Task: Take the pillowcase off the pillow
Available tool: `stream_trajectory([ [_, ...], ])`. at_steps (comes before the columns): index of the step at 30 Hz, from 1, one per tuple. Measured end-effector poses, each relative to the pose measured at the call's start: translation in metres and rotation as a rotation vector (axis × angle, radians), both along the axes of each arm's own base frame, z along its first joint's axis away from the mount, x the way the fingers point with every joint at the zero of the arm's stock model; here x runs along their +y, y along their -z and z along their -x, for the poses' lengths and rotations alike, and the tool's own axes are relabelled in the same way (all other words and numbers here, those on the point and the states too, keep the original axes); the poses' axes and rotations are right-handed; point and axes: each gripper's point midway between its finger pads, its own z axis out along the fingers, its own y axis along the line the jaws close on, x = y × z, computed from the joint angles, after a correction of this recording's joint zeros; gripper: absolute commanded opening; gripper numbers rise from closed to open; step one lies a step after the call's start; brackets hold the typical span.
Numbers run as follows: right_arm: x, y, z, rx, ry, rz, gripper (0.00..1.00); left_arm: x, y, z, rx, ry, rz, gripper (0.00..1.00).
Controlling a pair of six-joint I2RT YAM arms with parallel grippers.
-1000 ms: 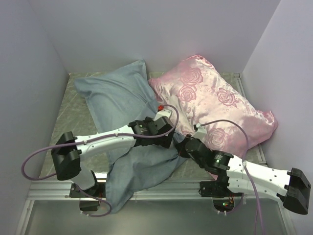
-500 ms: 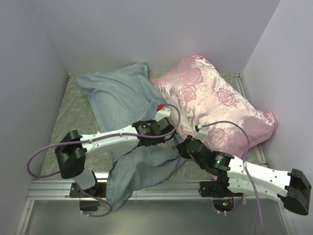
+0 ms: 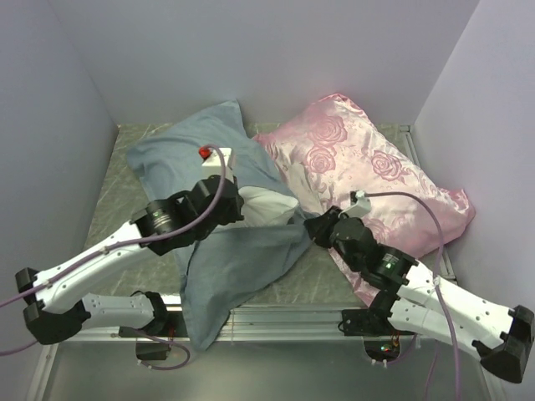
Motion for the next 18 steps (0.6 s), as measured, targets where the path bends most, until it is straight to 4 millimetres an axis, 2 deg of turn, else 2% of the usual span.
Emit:
stream_trajectory([
  [4, -0.034, 0.004, -0.024, 0.010, 0.101, 0.034, 0.15, 0.017, -0.014, 0.006, -0.025, -0.019, 0.033, 0.00],
  [6, -0.038, 0.012, -0.029, 0.028, 0.104, 0.065, 0.11, 0.024, -0.019, 0.009, -0.037, -0.031, 0.058, 0.00],
  [7, -0.034, 0.017, -0.028, 0.041, 0.078, 0.077, 0.11, 0.027, -0.020, 0.010, -0.041, -0.034, 0.065, 0.00],
  [10, -0.008, 0.028, -0.021, 0.052, -0.022, 0.093, 0.23, 0.028, -0.027, 0.010, -0.057, -0.035, 0.089, 0.00],
  [11, 0.004, 0.032, -0.013, 0.052, -0.070, 0.100, 0.31, 0.026, -0.028, 0.009, -0.061, -0.036, 0.097, 0.00],
  [13, 0.025, 0.039, 0.009, 0.043, -0.170, 0.113, 0.38, 0.021, -0.029, 0.006, -0.068, -0.036, 0.106, 0.00],
  [14, 0.033, 0.039, 0.018, 0.036, -0.207, 0.114, 0.47, 0.019, -0.030, 0.004, -0.070, -0.037, 0.110, 0.00],
  [16, 0.038, 0.036, 0.029, 0.015, -0.237, 0.095, 0.54, 0.012, -0.029, 0.000, -0.072, -0.037, 0.113, 0.00],
  [18, 0.030, 0.029, 0.033, -0.019, -0.222, 0.056, 0.64, 0.006, -0.029, -0.004, -0.072, -0.039, 0.111, 0.00],
])
